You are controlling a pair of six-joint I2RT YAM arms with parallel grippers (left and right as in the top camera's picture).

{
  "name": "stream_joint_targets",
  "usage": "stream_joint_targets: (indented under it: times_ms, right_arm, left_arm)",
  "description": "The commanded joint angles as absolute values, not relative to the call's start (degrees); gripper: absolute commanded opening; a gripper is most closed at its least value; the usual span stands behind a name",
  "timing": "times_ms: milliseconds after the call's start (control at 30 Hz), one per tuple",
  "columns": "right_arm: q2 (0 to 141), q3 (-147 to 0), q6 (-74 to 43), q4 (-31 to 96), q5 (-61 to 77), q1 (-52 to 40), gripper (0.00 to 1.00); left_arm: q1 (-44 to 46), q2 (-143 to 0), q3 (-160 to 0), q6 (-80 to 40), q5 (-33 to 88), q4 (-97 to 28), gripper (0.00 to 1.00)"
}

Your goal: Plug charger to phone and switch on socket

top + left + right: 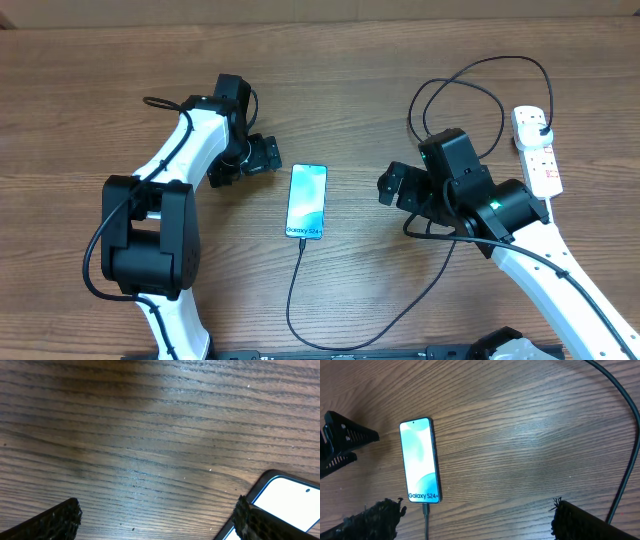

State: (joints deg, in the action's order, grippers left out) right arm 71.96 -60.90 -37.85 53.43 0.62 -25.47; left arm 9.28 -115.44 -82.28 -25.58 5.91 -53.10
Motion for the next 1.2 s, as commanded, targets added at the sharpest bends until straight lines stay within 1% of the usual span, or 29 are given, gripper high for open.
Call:
stream_joint_targets:
  times_ms: [0, 367, 433, 467, 500, 533, 567, 633, 667, 800, 933, 967, 1000, 1033, 1100, 1167]
  right_arm:
    - [72.1, -61.87, -37.41, 53.28, 0.12, -25.28, 1.0]
    - [72.07, -61.87, -37.01, 51.75, 0.19, -25.28, 1.0]
    - [72.05, -61.87, -32.27, 52.38, 1.39, -25.28, 1.0]
    - [72.01, -61.87, -27.09, 53.06, 2.37, -25.28, 0.96]
    - [72.01, -61.87, -22.61, 53.3, 2.74, -25.28, 0.75]
    - [72.03, -61.87, -19.66, 53.63, 2.68, -25.28, 0.39]
    - [72.03, -61.89, -18.17, 54.28, 2.68, -25.26, 0.22]
    - [72.01, -62.19, -17.61, 55.68, 2.07, -25.26, 0.12]
    - [72.03, -62.74, -17.76, 56.69, 1.41, -25.19, 0.04]
    - [72.03, -68.12, -20.21, 63.57, -2.72, -23.38, 0.04]
    - [72.05, -77.23, -20.8, 70.96, -5.1, -18.72, 0.04]
    - [72.05, -79.46, -20.8, 72.51, -5.08, -17.3, 0.06]
    - [72.14, -82.11, -20.82, 74.22, -5.08, -15.44, 0.13]
    - [72.36, -85.27, -20.99, 76.25, -5.08, -12.91, 0.24]
    - [72.97, -89.6, -20.97, 79.13, -5.06, -9.04, 0.32]
    - [73.89, -93.06, -20.99, 81.73, -5.06, -5.48, 0.5]
  left_arm:
    - [9.34, -116.03, -83.29, -25.78, 5.48, -53.06, 1.0]
    - [9.34, -116.03, -83.29, -25.78, 5.48, -53.06, 1.0]
    - [9.34, -116.03, -83.29, -25.78, 5.48, -53.06, 0.99]
    - [9.34, -116.03, -83.29, -25.78, 5.48, -53.06, 0.99]
    - [9.34, -116.03, -83.29, -25.78, 5.48, -53.06, 1.0]
    - [9.34, -116.03, -83.29, -25.78, 5.48, -53.06, 1.0]
    - [9.34, -116.03, -83.29, -25.78, 5.48, -53.06, 0.99]
    - [9.34, -116.03, -83.29, -25.78, 5.48, -53.06, 1.0]
    - [9.34, -116.03, -83.29, -25.78, 5.48, -53.06, 1.0]
    - [9.34, -116.03, -83.29, -25.78, 5.48, -53.06, 1.0]
    - [9.34, -116.03, -83.29, -25.78, 5.48, -53.06, 1.0]
    - [9.34, -116.03, -83.29, -25.78, 5.48, -53.06, 1.0]
    - [9.34, -116.03, -83.29, -25.78, 5.48, -53.06, 1.0]
    - [9.34, -116.03, -83.29, -25.78, 5.48, -53.06, 1.0]
    - [9.34, -116.03, -83.29, -25.78, 5.48, -53.06, 1.0]
    - [9.34, -116.03, -83.29, -25.78, 5.48, -53.06, 0.99]
